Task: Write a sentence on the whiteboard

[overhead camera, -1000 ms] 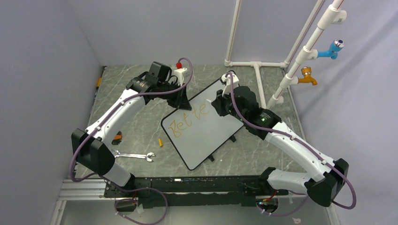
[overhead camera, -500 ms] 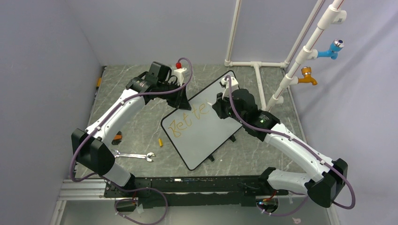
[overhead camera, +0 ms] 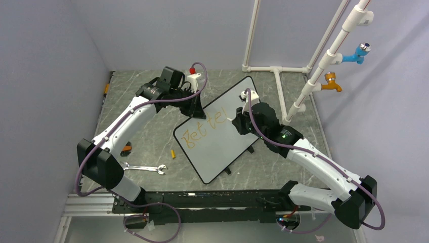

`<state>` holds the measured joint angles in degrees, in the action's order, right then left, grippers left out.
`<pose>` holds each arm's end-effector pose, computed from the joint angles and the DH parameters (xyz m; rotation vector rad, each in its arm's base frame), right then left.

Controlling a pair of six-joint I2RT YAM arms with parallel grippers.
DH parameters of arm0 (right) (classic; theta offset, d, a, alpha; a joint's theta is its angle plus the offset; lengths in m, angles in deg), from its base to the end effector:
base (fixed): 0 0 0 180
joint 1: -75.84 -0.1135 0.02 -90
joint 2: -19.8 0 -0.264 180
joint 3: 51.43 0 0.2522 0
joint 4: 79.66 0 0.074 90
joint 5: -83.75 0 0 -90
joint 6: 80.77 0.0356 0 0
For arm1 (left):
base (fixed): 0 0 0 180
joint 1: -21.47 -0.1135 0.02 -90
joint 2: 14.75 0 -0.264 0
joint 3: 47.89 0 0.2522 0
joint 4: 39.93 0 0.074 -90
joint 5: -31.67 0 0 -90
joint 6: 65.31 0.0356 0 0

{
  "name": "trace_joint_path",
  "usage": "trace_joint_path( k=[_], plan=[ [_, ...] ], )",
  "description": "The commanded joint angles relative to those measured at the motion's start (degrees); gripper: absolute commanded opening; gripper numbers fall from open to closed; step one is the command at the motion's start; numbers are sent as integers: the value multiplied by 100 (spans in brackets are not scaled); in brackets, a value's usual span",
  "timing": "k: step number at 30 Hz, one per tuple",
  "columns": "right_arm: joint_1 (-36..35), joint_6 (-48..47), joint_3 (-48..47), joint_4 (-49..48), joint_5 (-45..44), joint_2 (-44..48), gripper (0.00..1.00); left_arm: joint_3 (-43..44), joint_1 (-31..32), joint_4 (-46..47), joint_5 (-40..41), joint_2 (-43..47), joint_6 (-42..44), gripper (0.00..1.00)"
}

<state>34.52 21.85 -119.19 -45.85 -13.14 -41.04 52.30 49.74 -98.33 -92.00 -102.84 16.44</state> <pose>0.1825 0.1548 0.3250 -0.4383 2.0217 0.4648 0.2808 -0.1734 0.3553 0.7080 2.3261 -0.9968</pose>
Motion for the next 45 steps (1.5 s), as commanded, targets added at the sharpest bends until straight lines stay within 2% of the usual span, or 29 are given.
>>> trace_joint_path(
  k=[1,45],
  plan=[
    [15,89,-15,-64,92,43,0,-22,-60,236,954,163,684,0],
    [316,-365,-1339,-146,-22,-932,0,-21,-61,218,932,69,693,0]
  ],
)
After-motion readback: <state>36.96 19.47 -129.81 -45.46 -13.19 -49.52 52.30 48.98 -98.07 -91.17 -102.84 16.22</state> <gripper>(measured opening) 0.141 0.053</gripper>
